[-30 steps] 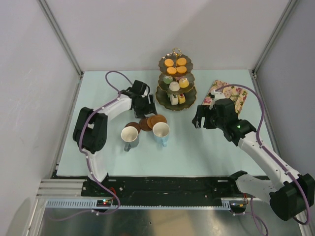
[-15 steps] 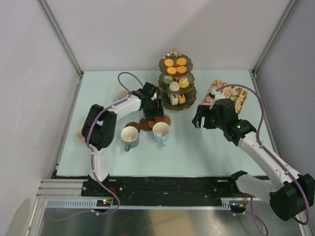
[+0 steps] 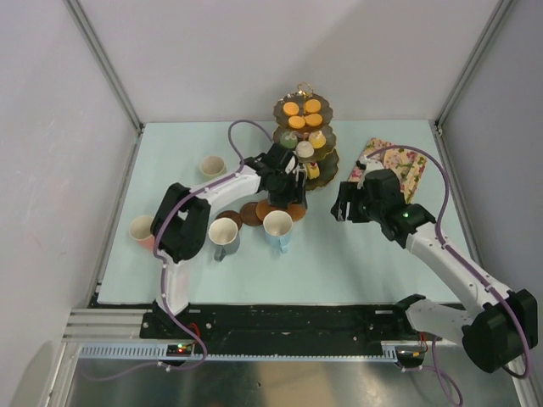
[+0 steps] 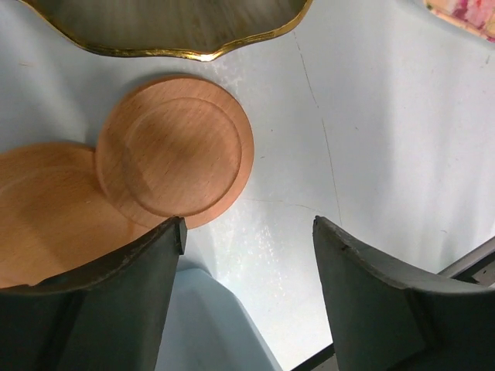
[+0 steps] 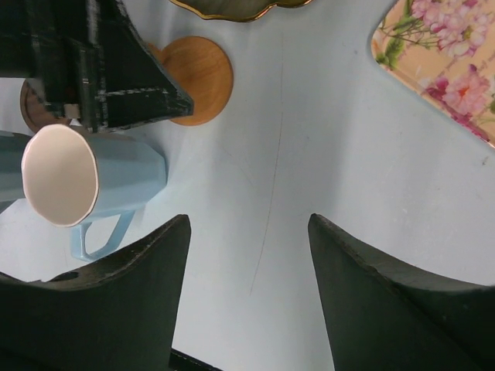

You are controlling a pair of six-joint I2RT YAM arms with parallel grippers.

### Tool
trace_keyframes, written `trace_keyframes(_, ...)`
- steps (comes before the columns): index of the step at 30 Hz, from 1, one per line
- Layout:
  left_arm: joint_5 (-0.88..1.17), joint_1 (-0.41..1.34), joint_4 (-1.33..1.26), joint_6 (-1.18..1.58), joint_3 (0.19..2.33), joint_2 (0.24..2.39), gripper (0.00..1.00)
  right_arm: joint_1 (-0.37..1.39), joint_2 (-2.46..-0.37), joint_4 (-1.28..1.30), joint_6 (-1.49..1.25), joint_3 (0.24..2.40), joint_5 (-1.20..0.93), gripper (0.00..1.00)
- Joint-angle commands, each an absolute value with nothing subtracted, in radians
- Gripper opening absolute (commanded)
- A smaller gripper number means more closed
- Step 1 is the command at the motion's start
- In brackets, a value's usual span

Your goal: Serve the afternoon tea

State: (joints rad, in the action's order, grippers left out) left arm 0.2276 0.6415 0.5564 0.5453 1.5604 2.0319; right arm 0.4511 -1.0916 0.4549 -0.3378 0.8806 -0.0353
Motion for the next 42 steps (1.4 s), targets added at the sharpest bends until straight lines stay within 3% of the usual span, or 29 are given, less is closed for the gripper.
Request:
trace_keyframes(1, 0.163, 0.616, 0.546, 0.486, 1.591, 1.878, 0.76, 0.469, -1.140, 0.393, -0.331, 0.884, -0.037, 0.66)
trace_keyframes(9, 0.113, 0.492, 0.545, 0.460, 1.496, 1.637, 0.85, 0.535, -1.282, 0.247, -0.333, 0.884, -0.023, 0.56)
trace_keyframes(16, 0.175, 0.380, 0.506, 0.407, 1.345, 1.413, 0.87, 0.620, -1.454, 0.104, -0.293, 0.935, 0.052, 0.54)
trace_keyframes(28, 0.280, 0.257, 0.451, 0.410, 1.157, 1.196, 0.90, 0.688, -1.789, 0.011, -0.258, 1.142, 0.165, 0.57)
trace_keyframes(34, 0.269, 0.246, 0.451, 0.424, 1.115, 1.179, 0.91, 0.702, -1.854, -0.020, -0.252, 1.190, 0.181, 0.69)
trace_keyframes(42, 0.259, 0.244, 0.452, 0.486, 1.107, 1.207, 0.93, 0.701, -1.931, 0.147, -0.317, 1.211, 0.292, 0.73)
